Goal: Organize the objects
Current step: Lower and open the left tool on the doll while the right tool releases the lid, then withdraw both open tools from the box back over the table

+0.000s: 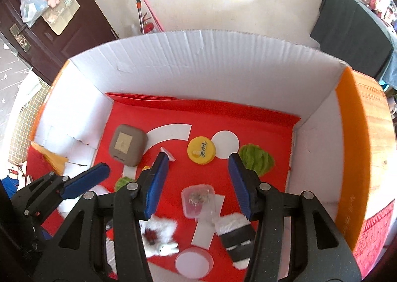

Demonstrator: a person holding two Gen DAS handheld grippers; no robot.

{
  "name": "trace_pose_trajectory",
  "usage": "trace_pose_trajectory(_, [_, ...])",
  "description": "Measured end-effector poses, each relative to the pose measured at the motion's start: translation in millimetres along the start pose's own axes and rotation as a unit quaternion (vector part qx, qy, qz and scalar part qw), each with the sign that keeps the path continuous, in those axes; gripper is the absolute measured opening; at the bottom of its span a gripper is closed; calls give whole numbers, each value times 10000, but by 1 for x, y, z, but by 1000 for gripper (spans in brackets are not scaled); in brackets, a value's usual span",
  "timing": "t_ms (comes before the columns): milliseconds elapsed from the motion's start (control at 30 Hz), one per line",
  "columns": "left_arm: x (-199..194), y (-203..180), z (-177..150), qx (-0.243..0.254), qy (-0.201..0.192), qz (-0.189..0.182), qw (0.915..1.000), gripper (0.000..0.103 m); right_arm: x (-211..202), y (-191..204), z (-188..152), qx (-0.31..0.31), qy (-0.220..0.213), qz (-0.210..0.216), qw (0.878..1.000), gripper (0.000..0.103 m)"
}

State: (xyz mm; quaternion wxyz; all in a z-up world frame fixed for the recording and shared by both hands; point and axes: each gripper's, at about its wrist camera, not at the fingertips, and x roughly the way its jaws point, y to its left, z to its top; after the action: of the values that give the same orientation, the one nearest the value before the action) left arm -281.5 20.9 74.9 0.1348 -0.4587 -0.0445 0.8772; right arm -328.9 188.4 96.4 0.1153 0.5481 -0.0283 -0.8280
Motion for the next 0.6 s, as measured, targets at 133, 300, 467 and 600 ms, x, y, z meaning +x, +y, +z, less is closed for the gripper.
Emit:
trace_pose_trajectory(133, [-18,-2,-7,123,-262,120,9995,52,-15,1,-7,-4,-149,13,9999,56])
trace_pose_trajectory(300, [-47,9,-16,217,-633,269,9974,67,-33,10,-26,-81,-381,10,9992,61])
trace_pose_trajectory(467, [-63,18,-22,159,-954,319,9948,77,-47,14,-45,-143,-719,-73,9973,73])
trace_pose_trajectory(600, [-76,23,-30,99,-1171,360,9924,83,-57,23,-61,-310,-1014,-280,9940,77])
